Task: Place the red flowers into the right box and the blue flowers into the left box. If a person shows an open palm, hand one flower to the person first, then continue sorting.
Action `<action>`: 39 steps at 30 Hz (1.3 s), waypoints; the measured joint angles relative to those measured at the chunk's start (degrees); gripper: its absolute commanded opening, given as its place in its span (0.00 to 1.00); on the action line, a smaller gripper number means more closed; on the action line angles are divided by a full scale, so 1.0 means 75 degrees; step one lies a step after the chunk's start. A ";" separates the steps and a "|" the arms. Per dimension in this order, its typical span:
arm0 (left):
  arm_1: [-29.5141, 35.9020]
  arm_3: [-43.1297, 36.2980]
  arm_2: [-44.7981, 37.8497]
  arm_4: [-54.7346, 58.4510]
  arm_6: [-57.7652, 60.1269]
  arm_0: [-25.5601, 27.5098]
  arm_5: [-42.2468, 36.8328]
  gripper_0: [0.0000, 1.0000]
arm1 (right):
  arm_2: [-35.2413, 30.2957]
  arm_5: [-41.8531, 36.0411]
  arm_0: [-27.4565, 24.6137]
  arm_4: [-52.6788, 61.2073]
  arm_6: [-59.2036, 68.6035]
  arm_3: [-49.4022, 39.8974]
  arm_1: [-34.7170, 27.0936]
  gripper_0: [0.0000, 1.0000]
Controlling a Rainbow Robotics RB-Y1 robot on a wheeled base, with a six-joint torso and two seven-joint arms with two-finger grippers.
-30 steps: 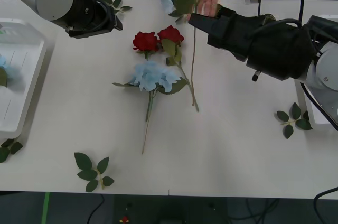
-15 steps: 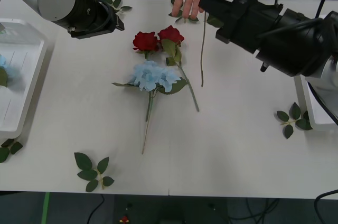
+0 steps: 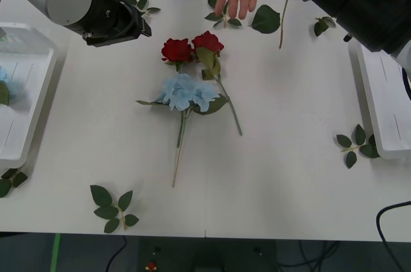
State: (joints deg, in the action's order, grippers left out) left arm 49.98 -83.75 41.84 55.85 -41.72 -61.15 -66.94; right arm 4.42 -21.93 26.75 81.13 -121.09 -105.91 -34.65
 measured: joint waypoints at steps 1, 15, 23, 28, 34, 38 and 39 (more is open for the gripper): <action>0.0000 0.0002 0.0000 0.0000 0.0000 0.0000 0.0000 1.00 | -0.0019 0.0006 0.0133 -0.0185 0.0000 0.0183 0.0053 0.00; -0.0009 0.0012 0.0000 0.0000 0.0001 -0.0008 0.0002 1.00 | -0.0047 0.0279 0.1566 -0.2632 -0.0053 0.2045 0.0754 0.00; -0.0011 0.0012 0.0000 0.0000 0.0001 -0.0008 0.0002 1.00 | -0.0048 0.0280 0.1567 -0.2687 -0.0092 0.2055 0.0769 0.00; -0.0011 0.0012 0.0000 0.0000 0.0001 -0.0008 0.0003 1.00 | -0.0048 0.0280 0.1567 -0.2623 -0.0093 0.2057 0.0769 1.00; -0.0011 0.0012 0.0000 0.0000 0.0001 -0.0008 0.0003 1.00 | -0.0048 0.0283 0.1567 -0.2413 -0.0093 0.2101 0.0769 1.00; -0.0011 0.0012 0.0000 0.0000 0.0001 -0.0008 0.0003 1.00 | -0.0048 0.0285 0.1567 -0.2411 -0.0093 0.2102 0.0769 1.00; -0.0012 0.0012 0.0000 0.0000 0.0001 -0.0008 0.0003 1.00 | -0.0048 0.0285 0.1567 -0.2410 -0.0093 0.2103 0.0769 1.00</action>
State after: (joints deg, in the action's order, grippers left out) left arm 49.90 -83.66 41.84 55.85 -41.72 -61.21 -66.92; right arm 4.06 -19.79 38.50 63.05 -121.78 -90.14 -28.88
